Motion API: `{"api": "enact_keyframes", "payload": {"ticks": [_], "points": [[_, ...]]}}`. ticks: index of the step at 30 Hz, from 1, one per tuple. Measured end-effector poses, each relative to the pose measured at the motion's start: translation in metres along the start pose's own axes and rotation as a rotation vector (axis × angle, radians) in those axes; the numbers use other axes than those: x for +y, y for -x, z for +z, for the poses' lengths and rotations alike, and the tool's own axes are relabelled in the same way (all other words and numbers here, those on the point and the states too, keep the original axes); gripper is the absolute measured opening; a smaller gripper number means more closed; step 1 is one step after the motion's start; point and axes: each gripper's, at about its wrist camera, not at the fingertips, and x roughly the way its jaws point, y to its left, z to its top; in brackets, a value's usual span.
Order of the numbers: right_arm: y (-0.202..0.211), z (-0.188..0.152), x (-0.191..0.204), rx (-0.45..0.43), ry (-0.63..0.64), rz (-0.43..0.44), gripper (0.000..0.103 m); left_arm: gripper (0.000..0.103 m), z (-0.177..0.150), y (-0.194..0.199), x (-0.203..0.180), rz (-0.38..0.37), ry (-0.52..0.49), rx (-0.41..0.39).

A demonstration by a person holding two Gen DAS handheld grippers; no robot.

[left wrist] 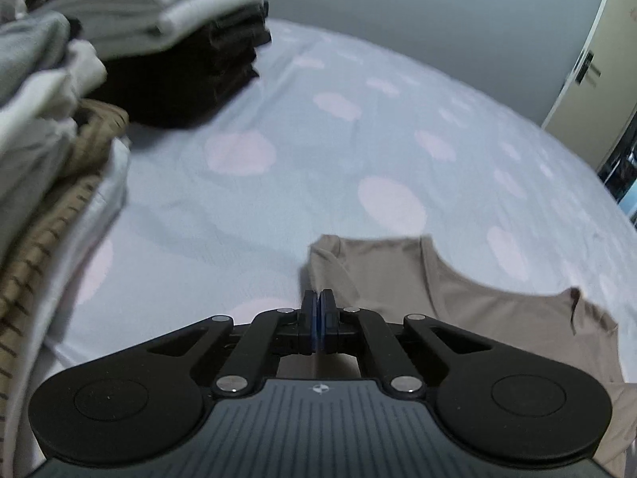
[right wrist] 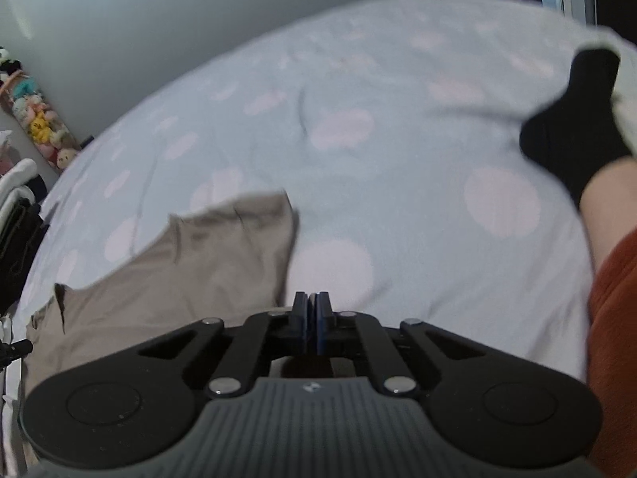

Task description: Fold clothes

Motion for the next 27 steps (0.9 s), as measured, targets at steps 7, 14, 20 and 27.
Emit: {"api": "enact_keyframes", "payload": {"ticks": [7,14,20,27], "points": [[0.004,0.024,0.012,-0.109,0.043,0.015,0.005,0.002,0.002,0.005,-0.001,0.036,-0.045,-0.041],[-0.032,0.025,0.003,-0.041,-0.011,-0.046,0.008,0.009,-0.001,-0.012,-0.007,0.102,-0.06,-0.007],[-0.024,0.019,-0.015,-0.015,-0.127,-0.03,0.032,0.026,-0.017,0.02,-0.001,0.086,-0.059,-0.013],[-0.003,-0.004,-0.022,0.054,-0.211,0.038,0.034,0.046,-0.058,0.072,-0.002,0.033,-0.103,-0.021]]}}
